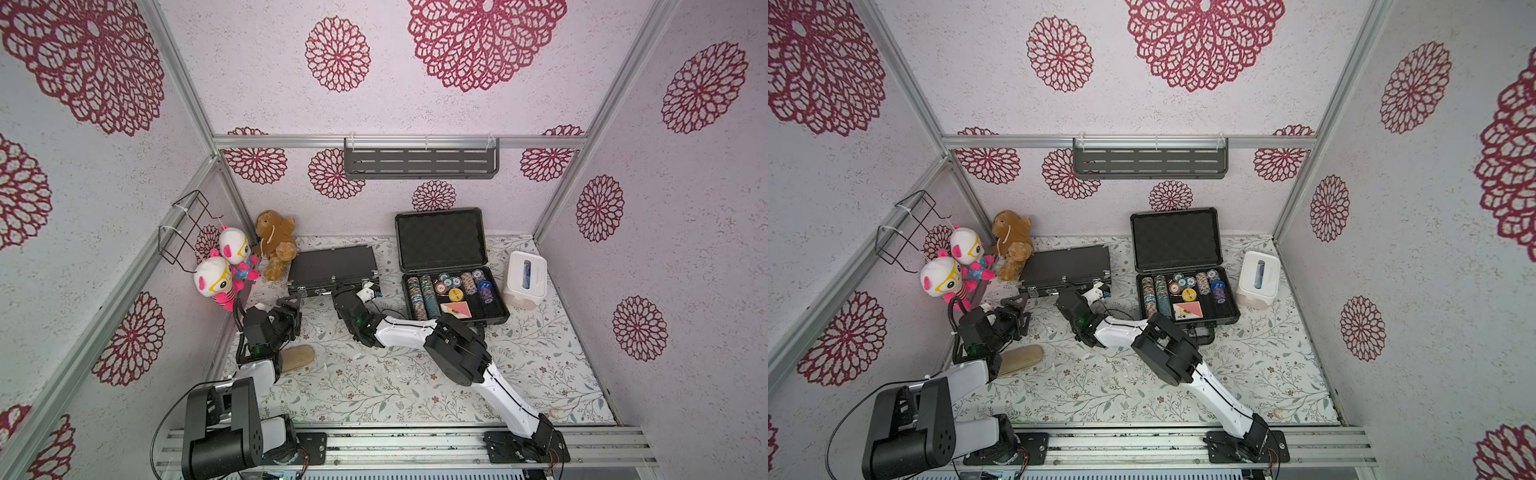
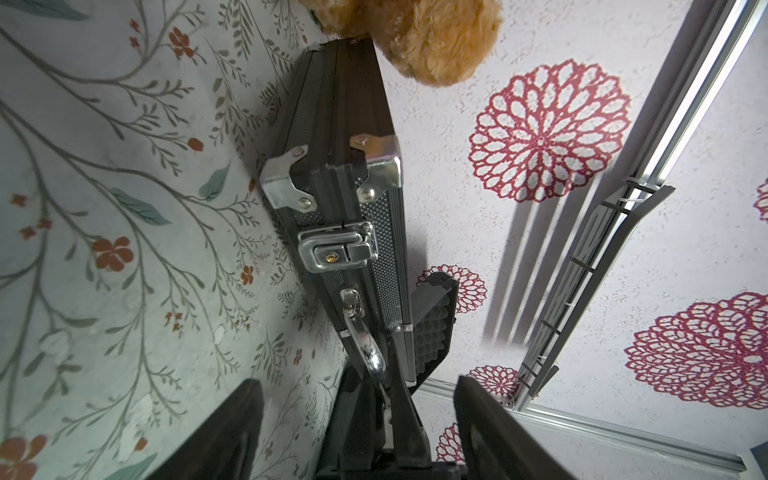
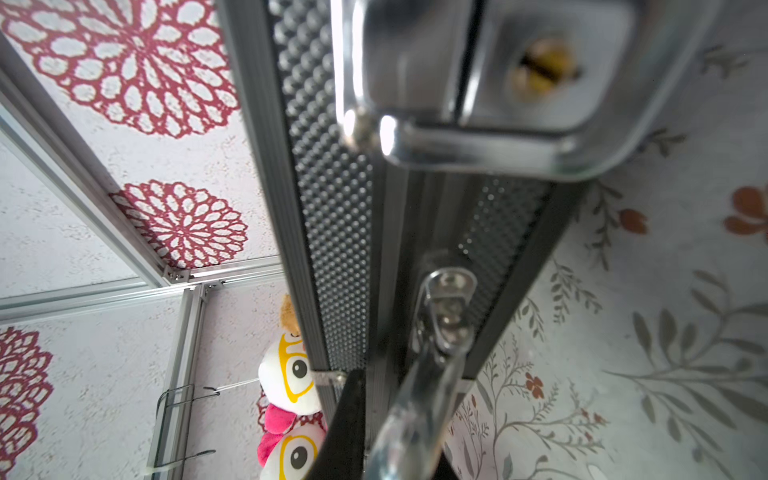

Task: Open the poker set cases
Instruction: Pick up the poker set case from the center of the board.

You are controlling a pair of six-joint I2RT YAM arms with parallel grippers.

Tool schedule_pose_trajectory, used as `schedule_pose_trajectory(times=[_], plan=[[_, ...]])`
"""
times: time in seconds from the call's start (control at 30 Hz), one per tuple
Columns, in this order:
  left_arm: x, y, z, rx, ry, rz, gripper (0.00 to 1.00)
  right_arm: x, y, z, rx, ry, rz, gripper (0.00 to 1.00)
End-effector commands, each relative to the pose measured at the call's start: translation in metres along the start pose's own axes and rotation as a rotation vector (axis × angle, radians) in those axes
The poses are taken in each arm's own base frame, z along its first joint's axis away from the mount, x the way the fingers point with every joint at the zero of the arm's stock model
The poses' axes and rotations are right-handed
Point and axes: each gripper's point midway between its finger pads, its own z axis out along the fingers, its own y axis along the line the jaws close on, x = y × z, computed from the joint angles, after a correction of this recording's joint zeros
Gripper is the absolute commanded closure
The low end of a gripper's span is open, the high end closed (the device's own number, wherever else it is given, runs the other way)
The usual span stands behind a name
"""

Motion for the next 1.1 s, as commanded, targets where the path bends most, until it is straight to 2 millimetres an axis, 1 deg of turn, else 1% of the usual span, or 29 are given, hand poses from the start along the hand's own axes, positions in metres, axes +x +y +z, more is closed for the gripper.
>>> schedule_pose_trajectory(times=[0.0, 0.07, 0.2, 0.27, 0.4, 0.57, 0.73, 0.93, 1.07], plan=[[-0.007, -0.019, 0.004, 0.075, -0.019, -0.028, 0.24, 0.032, 0.153, -0.051, -0.344, 0.106, 0.115, 1.00], [-0.011, -0.017, 0.006, 0.080, -0.018, -0.070, 0.26, 0.031, 0.153, -0.052, -0.343, 0.105, 0.113, 1.00], [-0.020, -0.023, 0.010, 0.153, -0.014, -0.155, 0.27, 0.030, 0.152, -0.053, -0.340, 0.105, 0.111, 1.00], [-0.019, -0.026, 0.016, 0.173, 0.015, -0.179, 0.27, 0.031, 0.153, -0.054, -0.342, 0.108, 0.112, 1.00], [-0.022, -0.022, 0.023, 0.204, 0.017, -0.223, 0.31, 0.030, 0.154, -0.055, -0.339, 0.106, 0.107, 1.00], [-0.023, -0.015, 0.029, 0.220, 0.013, -0.238, 0.32, 0.031, 0.156, -0.055, -0.341, 0.109, 0.107, 1.00], [-0.022, -0.012, 0.037, 0.224, 0.023, -0.212, 0.30, 0.032, 0.154, -0.055, -0.337, 0.120, 0.117, 1.00], [-0.021, 0.006, 0.041, 0.177, 0.005, -0.203, 0.28, 0.031, 0.155, -0.055, -0.335, 0.115, 0.109, 1.00], [-0.020, 0.016, 0.045, 0.159, -0.001, -0.216, 0.30, 0.032, 0.156, -0.055, -0.334, 0.114, 0.105, 1.00]])
